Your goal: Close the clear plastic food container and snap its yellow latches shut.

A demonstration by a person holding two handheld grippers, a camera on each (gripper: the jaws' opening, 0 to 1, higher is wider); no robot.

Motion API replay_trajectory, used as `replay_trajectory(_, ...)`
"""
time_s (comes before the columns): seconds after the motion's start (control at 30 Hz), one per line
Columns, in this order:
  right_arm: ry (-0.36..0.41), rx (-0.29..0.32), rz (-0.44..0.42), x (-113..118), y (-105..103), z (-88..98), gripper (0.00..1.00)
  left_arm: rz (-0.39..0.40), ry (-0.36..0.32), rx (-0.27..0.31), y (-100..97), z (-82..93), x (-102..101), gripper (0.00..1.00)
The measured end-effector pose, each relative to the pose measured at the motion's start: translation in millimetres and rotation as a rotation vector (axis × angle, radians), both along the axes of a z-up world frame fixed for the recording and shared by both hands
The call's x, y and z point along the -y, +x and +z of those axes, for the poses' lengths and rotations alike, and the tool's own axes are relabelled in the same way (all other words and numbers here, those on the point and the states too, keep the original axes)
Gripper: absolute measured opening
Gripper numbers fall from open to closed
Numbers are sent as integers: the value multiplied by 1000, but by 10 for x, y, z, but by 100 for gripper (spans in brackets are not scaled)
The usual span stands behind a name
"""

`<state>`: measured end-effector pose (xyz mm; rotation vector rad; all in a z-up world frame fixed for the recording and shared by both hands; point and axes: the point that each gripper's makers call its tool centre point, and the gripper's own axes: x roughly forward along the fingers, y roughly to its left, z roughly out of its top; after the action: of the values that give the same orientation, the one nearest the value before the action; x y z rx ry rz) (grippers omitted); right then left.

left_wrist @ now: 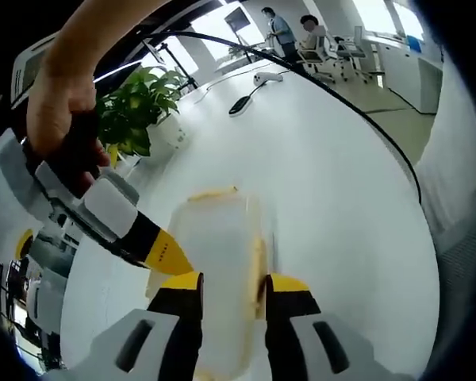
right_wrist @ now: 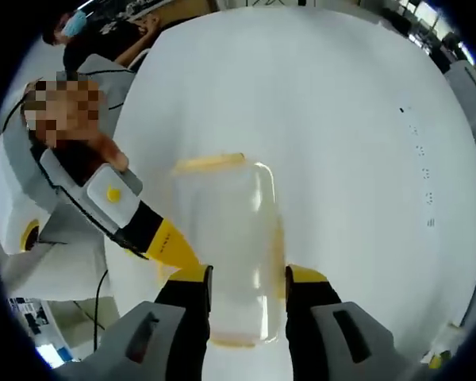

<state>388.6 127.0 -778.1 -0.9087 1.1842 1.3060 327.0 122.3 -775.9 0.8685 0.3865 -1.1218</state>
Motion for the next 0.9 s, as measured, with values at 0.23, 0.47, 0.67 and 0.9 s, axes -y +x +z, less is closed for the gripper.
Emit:
replay_trajectory(0.23,64,105,-65,13,83,25,41,35,13,-38,38,4,-112,26)
replay_trajectory(0.47,71,112,-50,115,-46,8,56,23,107,-23,95,-64,-313,43)
replay_trajectory(0.67,93,98,-36,190,-196,-2,59,3,132,-62,104,-85,-396,53)
replay_trajectory(0.9,142,121,-44,392,-277,15,68,23,117,-79,225,-24,-460,69)
